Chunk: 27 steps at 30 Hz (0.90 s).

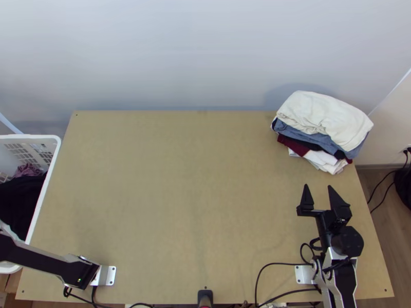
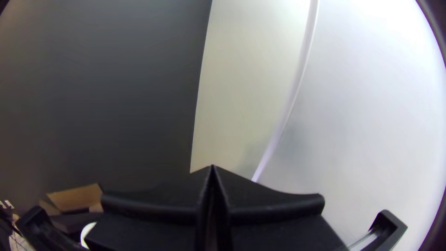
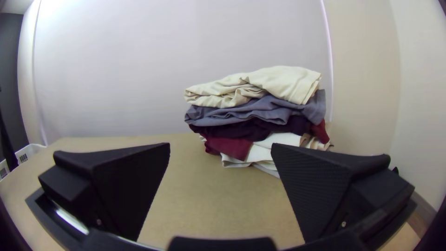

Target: Fold the t-shirt

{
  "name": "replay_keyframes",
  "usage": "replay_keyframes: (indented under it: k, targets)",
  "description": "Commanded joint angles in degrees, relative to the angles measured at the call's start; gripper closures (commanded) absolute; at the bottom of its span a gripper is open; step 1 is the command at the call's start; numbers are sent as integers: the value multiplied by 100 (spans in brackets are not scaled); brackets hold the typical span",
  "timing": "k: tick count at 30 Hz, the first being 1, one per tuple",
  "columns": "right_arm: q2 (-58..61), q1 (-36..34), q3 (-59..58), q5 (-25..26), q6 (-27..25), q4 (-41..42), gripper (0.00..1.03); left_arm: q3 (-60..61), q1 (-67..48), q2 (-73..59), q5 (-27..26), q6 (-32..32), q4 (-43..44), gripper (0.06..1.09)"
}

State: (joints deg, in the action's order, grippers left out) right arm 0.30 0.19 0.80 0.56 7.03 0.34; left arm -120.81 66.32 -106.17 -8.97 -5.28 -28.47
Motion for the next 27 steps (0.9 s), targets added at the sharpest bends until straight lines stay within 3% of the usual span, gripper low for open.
replay_keyframes:
  k: [1,7,16,22,27]
  targets:
    - [-38,-27,-27,32,-52,-122,4,-285,30,703,27,-588,597,105]
    - [-38,-27,-27,32,-52,-122,4,-285,56,1485,344,-1081,1722,105]
    - [-38,-27,-27,32,-52,-122,4,-285,30,2171,704,-1098,3198,105]
    - [-38,-27,-27,32,-52,-122,4,-188,-111,2223,704,-1116,3198,105]
    - [-38,-27,-18,32,-52,-122,4,-4,-515,2390,642,-1107,2627,105]
